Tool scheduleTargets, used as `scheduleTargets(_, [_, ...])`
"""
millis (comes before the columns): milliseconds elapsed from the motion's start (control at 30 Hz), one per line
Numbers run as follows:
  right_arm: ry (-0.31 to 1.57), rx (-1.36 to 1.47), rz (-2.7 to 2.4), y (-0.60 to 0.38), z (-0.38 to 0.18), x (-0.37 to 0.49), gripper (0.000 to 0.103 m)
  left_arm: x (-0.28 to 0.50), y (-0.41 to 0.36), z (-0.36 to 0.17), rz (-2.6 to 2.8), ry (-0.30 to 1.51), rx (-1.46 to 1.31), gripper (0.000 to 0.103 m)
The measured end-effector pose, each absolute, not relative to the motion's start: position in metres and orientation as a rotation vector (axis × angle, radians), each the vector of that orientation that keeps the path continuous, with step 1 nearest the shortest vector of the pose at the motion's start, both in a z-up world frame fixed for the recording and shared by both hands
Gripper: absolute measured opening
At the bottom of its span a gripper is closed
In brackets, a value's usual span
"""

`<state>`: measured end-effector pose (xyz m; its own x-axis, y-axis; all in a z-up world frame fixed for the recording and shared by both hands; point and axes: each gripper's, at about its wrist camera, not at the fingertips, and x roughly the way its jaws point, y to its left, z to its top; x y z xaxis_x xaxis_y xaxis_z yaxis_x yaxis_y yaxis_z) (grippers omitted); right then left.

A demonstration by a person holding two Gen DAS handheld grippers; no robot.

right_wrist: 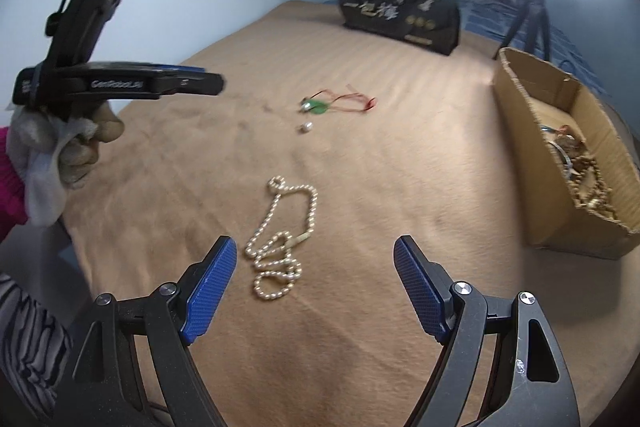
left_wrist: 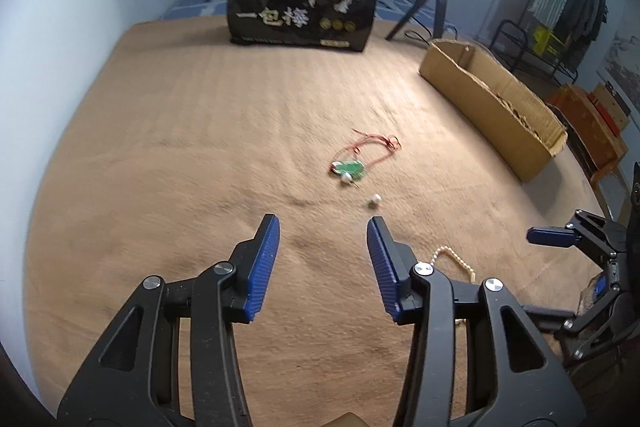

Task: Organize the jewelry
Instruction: 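Move both tools back toward the pearl necklace and jade pendant, then grasp a loose white pearl with the left tool while the right tool grasps the pearl necklace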

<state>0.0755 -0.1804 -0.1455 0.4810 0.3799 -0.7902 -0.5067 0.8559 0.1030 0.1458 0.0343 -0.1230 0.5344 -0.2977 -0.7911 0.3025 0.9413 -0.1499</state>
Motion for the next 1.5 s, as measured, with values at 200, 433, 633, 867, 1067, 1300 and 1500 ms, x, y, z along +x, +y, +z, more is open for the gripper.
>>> scheduleTargets(200, [0.935,-0.177,0.578,-0.164,-0.16,0.074,0.081,0.15,0.015,-0.141,-0.398,0.964,0.017,0.04])
scheduleTargets(433, [0.931,-0.202,0.571,-0.149,-0.175,0.081,0.073,0.165,-0.01,-0.16,-0.439,0.981,0.008,0.034])
scheduleTargets(633, [0.928,-0.184,0.541,-0.151,-0.181,0.088,0.067,0.177,-0.02,-0.17,-0.437,0.985,0.013,0.031])
scheduleTargets(867, [0.926,-0.209,0.543,-0.146,-0.184,0.091,0.066,0.188,-0.026,-0.177,-0.421,0.988,0.021,0.027])
scheduleTargets(1067, [0.928,-0.247,0.534,-0.139,-0.189,0.089,0.066,0.19,-0.032,-0.179,-0.419,0.988,0.03,0.017])
scheduleTargets(1300, [0.931,-0.276,0.522,-0.14,-0.189,0.089,0.04,0.189,-0.033,-0.182,-0.41,0.988,0.055,0.008])
scheduleTargets(1500, [0.948,-0.248,0.521,-0.147,-0.189,0.09,0.012,0.183,-0.029,-0.18,-0.401,0.985,0.057,0.008])
